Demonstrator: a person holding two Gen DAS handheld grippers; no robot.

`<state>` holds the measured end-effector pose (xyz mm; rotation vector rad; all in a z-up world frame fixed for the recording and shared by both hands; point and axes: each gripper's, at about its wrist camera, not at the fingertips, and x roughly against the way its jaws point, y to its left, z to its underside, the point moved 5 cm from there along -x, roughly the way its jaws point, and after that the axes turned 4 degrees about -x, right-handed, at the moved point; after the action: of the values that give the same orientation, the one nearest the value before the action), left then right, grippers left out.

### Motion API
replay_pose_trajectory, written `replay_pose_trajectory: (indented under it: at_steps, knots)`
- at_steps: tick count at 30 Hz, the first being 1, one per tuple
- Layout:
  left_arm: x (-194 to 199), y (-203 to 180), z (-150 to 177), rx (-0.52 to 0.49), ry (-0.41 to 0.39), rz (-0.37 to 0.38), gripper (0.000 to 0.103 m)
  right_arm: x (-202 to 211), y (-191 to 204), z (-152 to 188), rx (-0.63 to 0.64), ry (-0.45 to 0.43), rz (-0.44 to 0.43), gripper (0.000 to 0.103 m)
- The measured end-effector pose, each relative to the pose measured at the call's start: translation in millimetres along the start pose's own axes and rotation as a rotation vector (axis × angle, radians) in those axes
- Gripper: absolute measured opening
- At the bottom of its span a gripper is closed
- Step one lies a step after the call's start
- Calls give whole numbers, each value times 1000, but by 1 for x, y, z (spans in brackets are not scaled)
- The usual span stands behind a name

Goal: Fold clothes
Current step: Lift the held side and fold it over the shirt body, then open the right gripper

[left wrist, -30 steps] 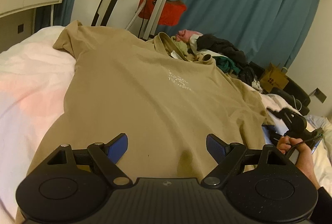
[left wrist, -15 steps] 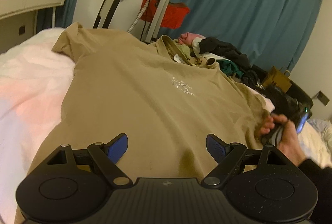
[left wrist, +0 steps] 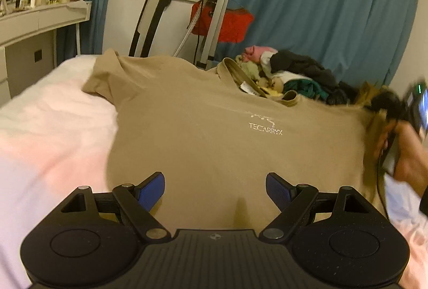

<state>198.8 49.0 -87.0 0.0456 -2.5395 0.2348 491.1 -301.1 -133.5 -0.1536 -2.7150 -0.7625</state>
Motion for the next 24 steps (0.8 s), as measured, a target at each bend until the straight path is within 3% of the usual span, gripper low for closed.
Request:
replay_pose_trajectory:
  at_steps: [5,10,16,19,21,22,23,24]
  knots:
    - [19,23,-12,-3,-28,-38,85,38,88,11,262,-75,75,6]
    - [28,61,-23,117,-45,-25,86,53,192,66,527,-89,64,6]
    - [18,95,-15,171,-8,-32,86,28,278,171,763,21,14,8]
    - [8,107,-11,198,15,-49,86,9,288,203,764,131,-26,10]
    - [2,111,-9,212,39,-42,86,-6,286,215,713,240,-77,15]
    - [-1,112,-8,218,51,-37,86,-10,283,214,661,283,-107,27]
    - [-3,113,-8,219,61,-31,86,-10,281,212,612,308,-135,49]
    - [-3,112,-7,213,66,-25,86,-7,281,208,562,316,-161,61]
